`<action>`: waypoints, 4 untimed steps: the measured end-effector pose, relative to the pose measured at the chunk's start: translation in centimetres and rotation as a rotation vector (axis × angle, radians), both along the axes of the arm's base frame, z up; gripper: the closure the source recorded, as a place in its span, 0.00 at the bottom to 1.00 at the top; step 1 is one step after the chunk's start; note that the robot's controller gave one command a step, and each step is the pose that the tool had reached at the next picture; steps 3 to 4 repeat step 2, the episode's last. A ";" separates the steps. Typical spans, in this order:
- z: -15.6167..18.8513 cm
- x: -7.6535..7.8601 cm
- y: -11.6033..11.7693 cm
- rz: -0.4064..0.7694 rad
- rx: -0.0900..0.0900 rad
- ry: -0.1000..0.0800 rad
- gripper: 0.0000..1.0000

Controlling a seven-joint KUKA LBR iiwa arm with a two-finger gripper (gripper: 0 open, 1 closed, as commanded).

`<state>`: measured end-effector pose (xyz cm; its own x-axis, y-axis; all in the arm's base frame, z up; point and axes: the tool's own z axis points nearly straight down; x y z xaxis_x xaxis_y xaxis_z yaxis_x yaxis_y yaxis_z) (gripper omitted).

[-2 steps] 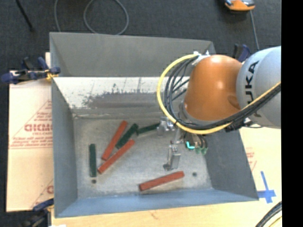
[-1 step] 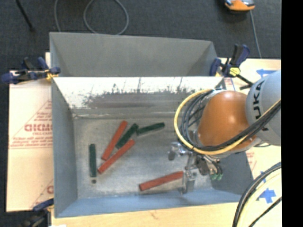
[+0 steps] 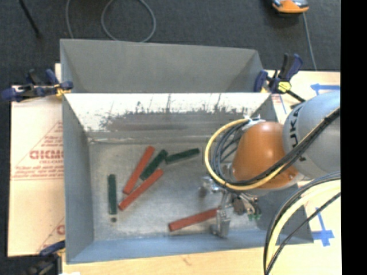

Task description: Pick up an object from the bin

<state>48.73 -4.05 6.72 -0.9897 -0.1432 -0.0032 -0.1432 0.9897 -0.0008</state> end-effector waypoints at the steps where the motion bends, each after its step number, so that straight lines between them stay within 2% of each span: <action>1: 0.3 0.0 0.1 -0.001 0.000 -0.001 1.00; 2: 19.9 2.4 -0.3 -0.017 -0.001 -0.010 1.00; 4: 19.9 2.4 -0.3 -0.017 -0.001 -0.010 1.00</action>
Offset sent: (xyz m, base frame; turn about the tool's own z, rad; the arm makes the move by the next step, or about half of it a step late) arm 0.0000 0.0000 0.0000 0.0000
